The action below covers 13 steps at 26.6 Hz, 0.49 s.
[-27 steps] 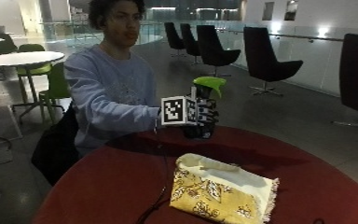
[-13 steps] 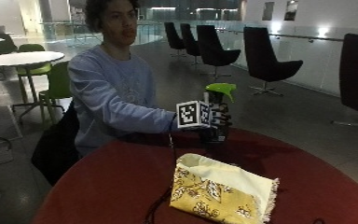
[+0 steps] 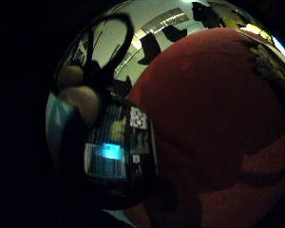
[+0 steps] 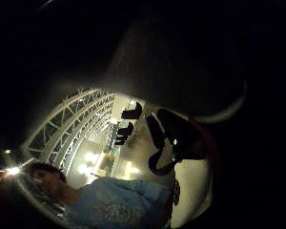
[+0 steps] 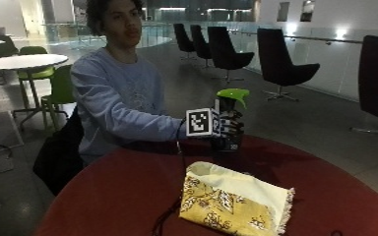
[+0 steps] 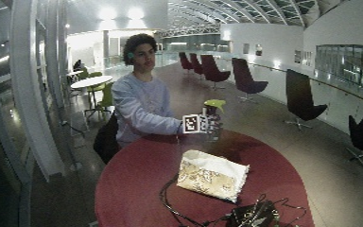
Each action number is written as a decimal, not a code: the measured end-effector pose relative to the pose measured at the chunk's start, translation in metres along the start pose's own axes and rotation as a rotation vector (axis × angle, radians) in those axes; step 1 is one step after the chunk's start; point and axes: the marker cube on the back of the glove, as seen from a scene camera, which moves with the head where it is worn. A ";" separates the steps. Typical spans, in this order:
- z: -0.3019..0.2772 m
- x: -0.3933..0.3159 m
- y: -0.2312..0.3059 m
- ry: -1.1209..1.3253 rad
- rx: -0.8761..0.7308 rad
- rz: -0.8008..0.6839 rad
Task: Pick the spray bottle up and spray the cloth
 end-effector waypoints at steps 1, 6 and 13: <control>-0.005 -0.001 0.004 0.018 -0.008 -0.005; -0.050 -0.003 0.035 0.180 -0.028 -0.050; -0.145 0.022 0.123 0.520 -0.051 -0.060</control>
